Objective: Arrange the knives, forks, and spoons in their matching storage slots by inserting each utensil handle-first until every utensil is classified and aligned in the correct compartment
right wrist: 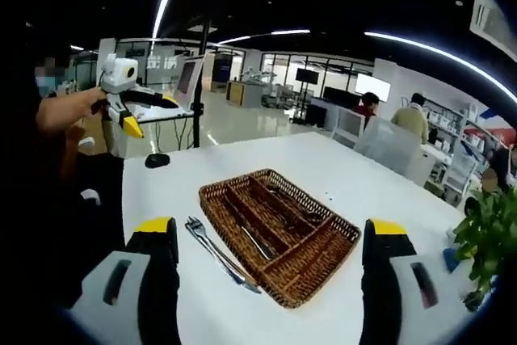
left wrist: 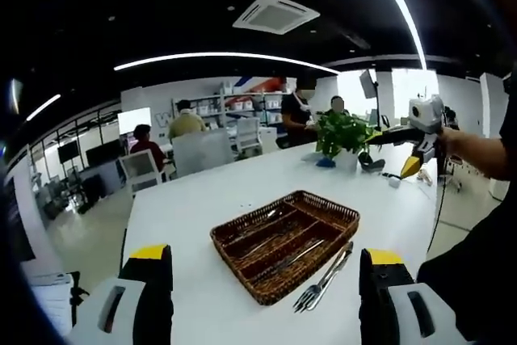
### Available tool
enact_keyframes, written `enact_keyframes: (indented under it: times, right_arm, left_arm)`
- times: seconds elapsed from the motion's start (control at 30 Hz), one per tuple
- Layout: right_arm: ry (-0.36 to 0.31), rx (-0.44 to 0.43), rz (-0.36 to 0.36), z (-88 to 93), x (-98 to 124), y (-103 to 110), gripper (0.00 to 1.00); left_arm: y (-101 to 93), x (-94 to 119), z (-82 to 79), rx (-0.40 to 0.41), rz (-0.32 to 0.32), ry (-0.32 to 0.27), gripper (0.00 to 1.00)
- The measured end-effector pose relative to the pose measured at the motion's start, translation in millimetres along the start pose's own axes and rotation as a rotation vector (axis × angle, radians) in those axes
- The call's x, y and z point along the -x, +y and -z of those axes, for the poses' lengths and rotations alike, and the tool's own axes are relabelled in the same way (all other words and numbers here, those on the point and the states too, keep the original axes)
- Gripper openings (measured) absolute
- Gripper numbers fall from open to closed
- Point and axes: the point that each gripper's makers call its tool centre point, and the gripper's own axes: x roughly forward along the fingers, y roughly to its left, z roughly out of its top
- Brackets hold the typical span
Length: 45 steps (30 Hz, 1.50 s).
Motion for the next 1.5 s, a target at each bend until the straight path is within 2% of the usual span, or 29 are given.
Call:
enact_keyframes:
  times: [0.13, 0.2, 0.33, 0.47, 0.87, 0.97, 1.13, 1.33, 1.5]
  right_arm:
    - [-0.001, 0.015, -0.044, -5.0, -18, 10, 0.95]
    - [-0.014, 0.073, -0.067, -10.1, -29, 16, 0.91]
    - [-0.019, 0.079, -0.129, -13.4, -45, 26, 0.92]
    - [-0.026, 0.095, -0.191, -13.1, -56, 37, 0.88]
    - [0.032, 0.132, -0.274, 20.1, -84, 61, 0.80]
    - [0.041, 0.131, -0.290, 31.4, -94, 67, 0.73]
    - [0.065, 0.125, -0.329, 53.7, -108, 79, 0.69]
    - [0.083, 0.127, -0.375, 67.2, -120, 93, 0.63]
    - [0.111, 0.140, -0.400, 79.9, -132, 101, 0.55]
  left_arm:
    - [-0.5, 4, -2.4, -0.001, 0.000, -0.002, 1.00]
    - [-0.8, 6, -3.7, 0.012, 0.001, -0.012, 1.00]
    - [-0.7, 7, -2.6, 0.022, 0.000, -0.016, 1.00]
    - [0.0, 7, -0.7, 0.033, -0.001, -0.018, 1.00]
    - [-2.4, 11, 15.8, 0.055, 0.002, 0.000, 1.00]
    - [-1.8, 13, 18.8, 0.062, 0.001, 0.003, 1.00]
    - [-1.7, 13, 21.0, 0.068, 0.002, 0.004, 1.00]
    - [-2.4, 15, 24.5, 0.079, 0.000, 0.003, 1.00]
    - [-2.1, 16, 29.6, 0.082, -0.004, 0.009, 1.00]
